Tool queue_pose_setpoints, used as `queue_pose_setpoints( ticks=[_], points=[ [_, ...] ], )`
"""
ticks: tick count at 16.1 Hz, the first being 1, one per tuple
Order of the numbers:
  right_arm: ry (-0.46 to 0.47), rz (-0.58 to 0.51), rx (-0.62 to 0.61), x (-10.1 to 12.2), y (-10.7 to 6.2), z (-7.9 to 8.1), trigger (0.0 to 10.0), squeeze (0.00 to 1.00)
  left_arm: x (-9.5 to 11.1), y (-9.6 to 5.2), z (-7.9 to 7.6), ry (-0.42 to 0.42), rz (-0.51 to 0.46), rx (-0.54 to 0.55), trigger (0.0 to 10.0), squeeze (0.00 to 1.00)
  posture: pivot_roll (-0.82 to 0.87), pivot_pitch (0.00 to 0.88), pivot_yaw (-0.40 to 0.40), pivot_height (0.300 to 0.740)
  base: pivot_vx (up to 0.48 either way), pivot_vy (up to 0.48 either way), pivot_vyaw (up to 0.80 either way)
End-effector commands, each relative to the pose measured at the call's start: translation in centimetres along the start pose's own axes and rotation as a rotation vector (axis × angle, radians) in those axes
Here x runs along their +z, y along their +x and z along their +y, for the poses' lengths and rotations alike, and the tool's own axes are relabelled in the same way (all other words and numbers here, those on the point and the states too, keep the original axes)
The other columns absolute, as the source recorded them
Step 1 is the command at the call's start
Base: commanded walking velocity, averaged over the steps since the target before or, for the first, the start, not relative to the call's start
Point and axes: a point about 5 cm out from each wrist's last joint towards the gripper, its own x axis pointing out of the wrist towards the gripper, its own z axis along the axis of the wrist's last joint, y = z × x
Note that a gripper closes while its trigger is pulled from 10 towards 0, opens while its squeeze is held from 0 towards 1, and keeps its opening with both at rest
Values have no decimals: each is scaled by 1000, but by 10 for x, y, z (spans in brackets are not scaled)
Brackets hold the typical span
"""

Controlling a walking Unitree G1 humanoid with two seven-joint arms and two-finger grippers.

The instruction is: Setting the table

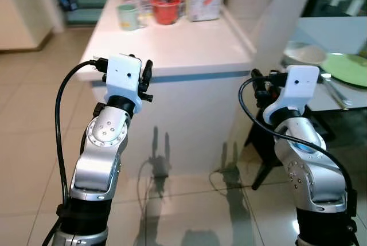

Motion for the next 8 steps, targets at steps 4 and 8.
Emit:
queue_pose_setpoints(
  ticks=[4, 8],
  points=[
    [-11, -22, 2, 5, 4, 1, 10000, 0, 5, 2, 0, 0, -19, -15, 10000, 0, 7, 0, 11, 740, 463, 0, 653],
    [-19, -27, 10, 5, 5, 3, 10000, 0, 5, 2, 0, 1, -18, -18, 10000, 0, 11, 0, 8, 740, 462, 0, 794]
  ],
)
